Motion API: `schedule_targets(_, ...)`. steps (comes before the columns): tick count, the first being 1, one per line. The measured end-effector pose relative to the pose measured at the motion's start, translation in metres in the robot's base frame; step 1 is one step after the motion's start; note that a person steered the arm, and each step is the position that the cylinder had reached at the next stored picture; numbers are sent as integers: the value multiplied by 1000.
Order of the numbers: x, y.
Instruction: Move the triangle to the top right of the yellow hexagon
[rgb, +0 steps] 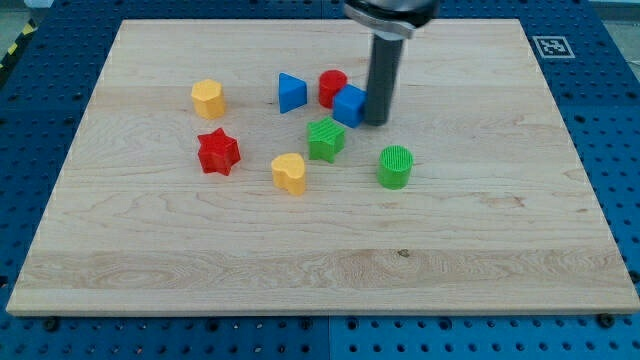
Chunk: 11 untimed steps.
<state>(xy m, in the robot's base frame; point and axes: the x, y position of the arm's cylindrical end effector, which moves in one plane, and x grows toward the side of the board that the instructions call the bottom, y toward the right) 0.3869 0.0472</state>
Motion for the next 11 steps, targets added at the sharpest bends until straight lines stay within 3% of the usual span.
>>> schedule_targets(2,-14,-88)
schedule_targets(4,-57,-161)
schedule_targets(5,-55,-172)
schedule_targets(6,-35,-149)
schedule_targets(8,-63,-71)
schedule_targets(9,-87,-80)
schedule_targets(11,-93,-166)
